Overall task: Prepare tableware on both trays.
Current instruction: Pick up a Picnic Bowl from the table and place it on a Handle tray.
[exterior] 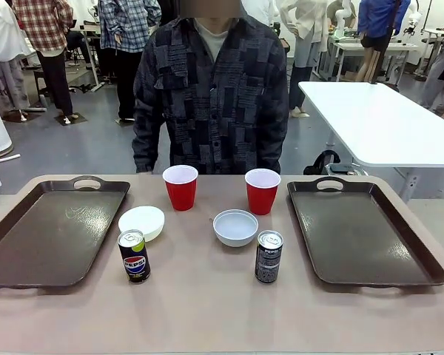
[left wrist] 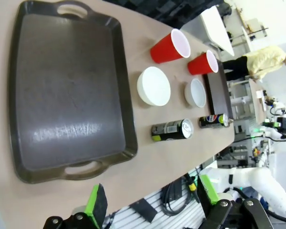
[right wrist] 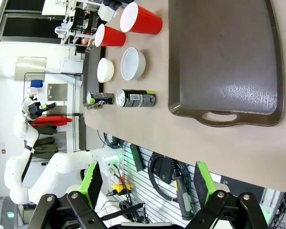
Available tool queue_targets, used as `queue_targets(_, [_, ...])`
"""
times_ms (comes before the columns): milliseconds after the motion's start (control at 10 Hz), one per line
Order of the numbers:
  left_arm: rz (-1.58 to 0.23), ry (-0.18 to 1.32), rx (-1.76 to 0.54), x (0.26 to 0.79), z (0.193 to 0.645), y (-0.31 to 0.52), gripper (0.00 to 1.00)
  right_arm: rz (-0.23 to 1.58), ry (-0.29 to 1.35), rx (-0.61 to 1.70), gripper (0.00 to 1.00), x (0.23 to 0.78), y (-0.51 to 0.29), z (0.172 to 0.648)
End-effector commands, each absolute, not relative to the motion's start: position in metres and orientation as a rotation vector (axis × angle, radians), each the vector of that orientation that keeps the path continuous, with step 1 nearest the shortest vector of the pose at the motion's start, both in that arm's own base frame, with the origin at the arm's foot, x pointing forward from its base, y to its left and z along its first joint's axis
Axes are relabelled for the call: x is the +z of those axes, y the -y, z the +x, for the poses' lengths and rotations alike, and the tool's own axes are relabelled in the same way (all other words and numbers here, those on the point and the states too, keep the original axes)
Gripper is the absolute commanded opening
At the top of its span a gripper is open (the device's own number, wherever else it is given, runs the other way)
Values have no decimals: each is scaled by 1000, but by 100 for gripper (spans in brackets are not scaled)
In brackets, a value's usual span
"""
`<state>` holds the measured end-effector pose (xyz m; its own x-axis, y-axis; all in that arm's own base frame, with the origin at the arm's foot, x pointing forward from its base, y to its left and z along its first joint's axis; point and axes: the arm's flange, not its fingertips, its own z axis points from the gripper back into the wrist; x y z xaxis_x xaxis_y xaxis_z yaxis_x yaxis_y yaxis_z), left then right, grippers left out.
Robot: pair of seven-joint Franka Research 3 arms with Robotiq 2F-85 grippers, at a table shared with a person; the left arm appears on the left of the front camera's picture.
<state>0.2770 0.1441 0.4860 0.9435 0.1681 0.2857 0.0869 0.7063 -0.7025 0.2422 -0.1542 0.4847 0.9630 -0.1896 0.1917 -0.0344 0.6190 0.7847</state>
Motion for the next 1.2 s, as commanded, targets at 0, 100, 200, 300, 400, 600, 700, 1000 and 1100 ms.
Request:
queue_targets(0, [-791,350,50,486,277,-146,100,923,276,-79,100,484,155,244])
queue_targets(100, [-791,350,50,486,277,-146,100,923,276,-79,100,484,155,244])
queue_targets(200, [-791,350,50,486,277,-146,100,901,267,-90,100,485,154,242])
queue_targets(300, [-791,350,50,486,277,-146,100,930,268,-70,100,485,157,242])
queue_targets(400, [-791,350,50,486,277,-146,100,945,259,-90,100,485,161,245])
queue_targets(600, [-791,350,50,486,277,-146,100,934,245,-139,100,483,167,246])
queue_targets(700, [-791,350,50,486,277,-146,100,920,243,-176,100,487,166,248])
queue_targets(1000, [-791,350,50,486,277,-146,100,744,228,-185,100,535,117,272])
queue_targets(1100, [-791,350,50,486,277,-146,100,671,222,-175,100,552,95,287])
